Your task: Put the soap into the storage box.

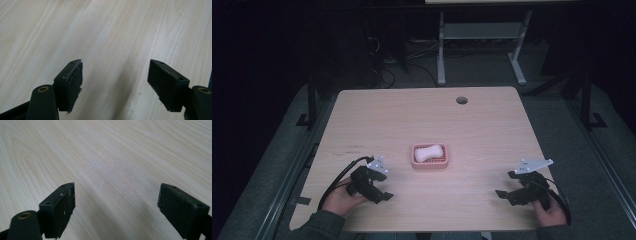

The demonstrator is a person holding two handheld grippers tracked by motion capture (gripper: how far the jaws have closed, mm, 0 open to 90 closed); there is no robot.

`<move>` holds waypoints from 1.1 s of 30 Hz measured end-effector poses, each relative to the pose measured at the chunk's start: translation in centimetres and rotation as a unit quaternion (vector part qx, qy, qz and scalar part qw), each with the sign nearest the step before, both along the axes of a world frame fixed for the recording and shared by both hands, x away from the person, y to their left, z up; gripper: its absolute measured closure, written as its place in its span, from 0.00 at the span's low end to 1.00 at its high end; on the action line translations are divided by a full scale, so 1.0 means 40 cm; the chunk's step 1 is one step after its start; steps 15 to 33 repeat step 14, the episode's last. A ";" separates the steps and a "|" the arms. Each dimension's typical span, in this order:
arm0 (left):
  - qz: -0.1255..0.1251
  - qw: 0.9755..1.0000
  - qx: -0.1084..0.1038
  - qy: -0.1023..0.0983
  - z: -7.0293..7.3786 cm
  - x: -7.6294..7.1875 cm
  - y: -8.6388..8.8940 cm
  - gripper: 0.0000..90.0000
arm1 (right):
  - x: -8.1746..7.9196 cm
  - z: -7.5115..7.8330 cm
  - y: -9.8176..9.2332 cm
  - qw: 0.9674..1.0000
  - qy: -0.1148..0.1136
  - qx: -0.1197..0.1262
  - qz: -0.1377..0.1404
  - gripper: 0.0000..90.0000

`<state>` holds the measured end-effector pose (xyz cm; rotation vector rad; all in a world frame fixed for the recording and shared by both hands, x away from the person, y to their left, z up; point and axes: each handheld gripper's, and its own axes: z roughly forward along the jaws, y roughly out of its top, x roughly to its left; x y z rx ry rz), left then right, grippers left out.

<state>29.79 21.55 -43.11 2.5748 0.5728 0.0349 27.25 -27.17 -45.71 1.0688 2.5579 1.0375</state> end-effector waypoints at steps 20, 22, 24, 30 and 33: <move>0.016 1.000 -0.006 0.000 -0.013 -0.030 0.033 0.29 | 0.000 0.002 0.004 1.000 -0.002 0.000 0.009 0.16; 0.016 1.000 -0.006 0.000 -0.013 -0.030 0.033 0.29 | 0.000 0.002 0.004 1.000 -0.002 0.000 0.009 0.16; 0.016 1.000 -0.006 0.000 -0.013 -0.030 0.033 0.29 | 0.000 0.002 0.004 1.000 -0.002 0.000 0.009 0.16; 0.016 1.000 -0.006 0.000 -0.013 -0.030 0.033 0.29 | 0.000 0.002 0.004 1.000 -0.002 0.000 0.009 0.16; 0.016 1.000 -0.006 0.000 -0.013 -0.030 0.033 0.29 | 0.000 0.002 0.004 1.000 -0.002 0.000 0.009 0.16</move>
